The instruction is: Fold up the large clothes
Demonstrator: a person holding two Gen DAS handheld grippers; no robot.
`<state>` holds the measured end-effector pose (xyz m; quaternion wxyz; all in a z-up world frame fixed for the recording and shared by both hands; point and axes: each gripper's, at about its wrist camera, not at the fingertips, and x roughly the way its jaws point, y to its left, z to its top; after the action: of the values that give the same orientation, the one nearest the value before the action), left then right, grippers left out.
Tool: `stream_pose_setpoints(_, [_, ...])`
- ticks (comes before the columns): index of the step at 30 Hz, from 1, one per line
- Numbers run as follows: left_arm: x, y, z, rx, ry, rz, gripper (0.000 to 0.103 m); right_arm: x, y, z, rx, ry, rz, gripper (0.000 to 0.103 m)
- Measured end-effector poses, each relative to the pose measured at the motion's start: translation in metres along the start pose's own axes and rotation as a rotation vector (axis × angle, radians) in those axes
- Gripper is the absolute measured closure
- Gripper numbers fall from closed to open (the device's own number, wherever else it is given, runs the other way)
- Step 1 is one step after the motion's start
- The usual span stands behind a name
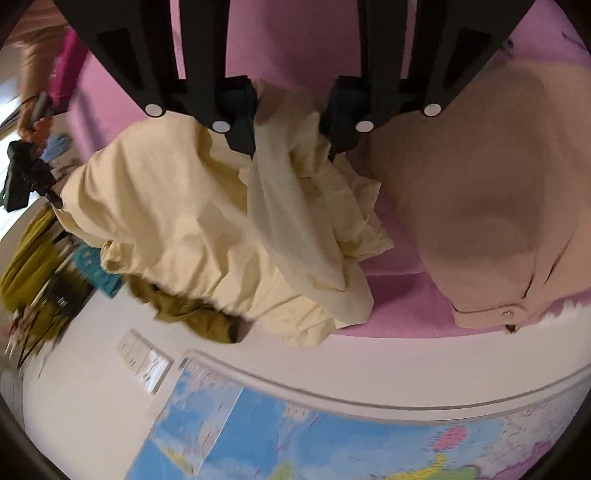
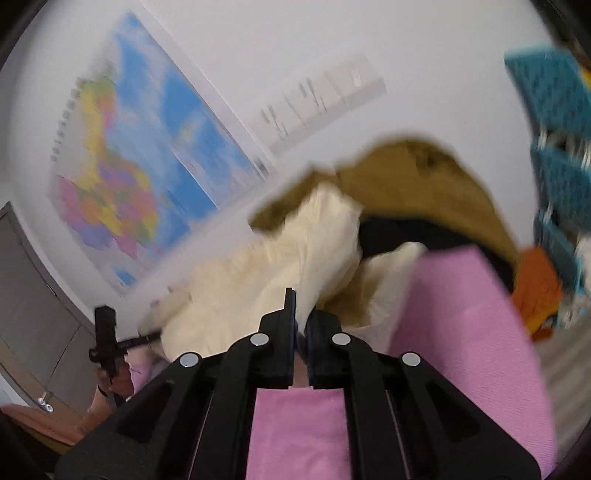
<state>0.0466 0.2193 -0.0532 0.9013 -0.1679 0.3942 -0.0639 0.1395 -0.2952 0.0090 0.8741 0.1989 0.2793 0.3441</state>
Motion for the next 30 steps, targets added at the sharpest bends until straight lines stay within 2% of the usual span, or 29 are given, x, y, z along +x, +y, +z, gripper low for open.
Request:
stream_pose_setpoints(3, [-0.019,-0.008,-0.013,0.007,0.057,-0.030,0.079,-0.043,0.020,0.004,-0.071,-0.070,-0.022,0.098])
stream_pose_setpoints(5, [-0.031,-0.012,-0.033,0.003,0.077,-0.067,0.079,-0.057,0.017,0.001,-0.079,-0.071,-0.029,0.098])
stream_pose_setpoints(7, [-0.029,-0.010,-0.052,-0.004,0.102,-0.077,0.077,-0.054,0.004,-0.007,-0.078,-0.023,-0.088,0.098])
stream_pose_setpoints(8, [-0.023,-0.004,-0.066,-0.025,0.128,-0.069,0.074,-0.045,-0.010,-0.014,-0.045,0.028,-0.109,0.097])
stream_pose_setpoints(10, [-0.011,0.009,-0.084,-0.072,0.161,-0.068,0.067,-0.026,-0.034,-0.027,-0.014,0.111,-0.201,0.095])
stream_pose_setpoints(11, [-0.008,0.013,-0.086,-0.091,0.161,-0.067,0.057,-0.013,-0.048,-0.034,0.000,0.168,-0.250,0.093])
stream_pose_setpoints(12, [-0.008,0.015,-0.087,-0.098,0.156,-0.054,0.048,-0.006,-0.055,-0.038,0.001,0.195,-0.296,0.090])
stream_pose_setpoints(13, [-0.010,0.013,-0.086,-0.087,0.146,-0.028,0.046,0.001,-0.064,-0.040,0.027,0.224,-0.324,0.081])
stream_pose_setpoints(14, [-0.012,0.008,-0.084,-0.058,0.132,0.011,0.042,0.001,-0.065,-0.039,0.037,0.224,-0.337,0.077])
stream_pose_setpoints(15, [-0.016,0.002,-0.081,-0.025,0.120,0.047,0.042,-0.002,-0.064,-0.035,0.031,0.203,-0.374,0.071])
stream_pose_setpoints(16, [-0.021,-0.006,-0.077,0.013,0.100,0.083,0.042,-0.008,-0.060,-0.030,0.020,0.163,-0.405,0.057])
stream_pose_setpoints(17, [-0.028,-0.015,-0.071,0.055,0.059,0.129,0.040,-0.014,-0.053,-0.023,0.005,0.121,-0.411,0.053])
stream_pose_setpoints(19, [-0.040,-0.024,-0.061,0.090,-0.009,0.151,0.034,-0.018,-0.031,-0.014,-0.044,0.072,-0.362,0.050])
stream_pose_setpoints(21, [-0.046,-0.034,-0.051,0.112,-0.063,0.112,0.031,-0.007,-0.010,-0.013,-0.114,0.091,-0.309,0.044])
stream_pose_setpoints(22, [-0.043,-0.041,-0.047,0.134,-0.074,0.104,0.031,0.004,-0.004,-0.013,-0.144,0.113,-0.293,0.037])
stream_pose_setpoints(23, [-0.039,-0.045,-0.045,0.152,-0.076,0.108,0.030,0.023,0.007,-0.017,-0.202,0.167,-0.274,0.031])
stream_pose_setpoints(24, [-0.033,-0.050,-0.043,0.166,-0.067,0.108,0.030,0.037,0.015,-0.021,-0.239,0.205,-0.277,0.030])
stream_pose_setpoints(27, [-0.007,-0.056,-0.044,0.188,-0.002,0.096,0.030,0.086,0.019,-0.037,-0.301,0.326,-0.351,0.033])
stream_pose_setpoints(29, [0.012,-0.059,-0.048,0.212,0.032,0.134,0.030,0.108,0.008,-0.046,-0.291,0.372,-0.357,0.060])
stream_pose_setpoints(30, [0.021,-0.058,-0.048,0.222,0.043,0.160,0.030,0.112,0.006,-0.049,-0.294,0.373,-0.353,0.069])
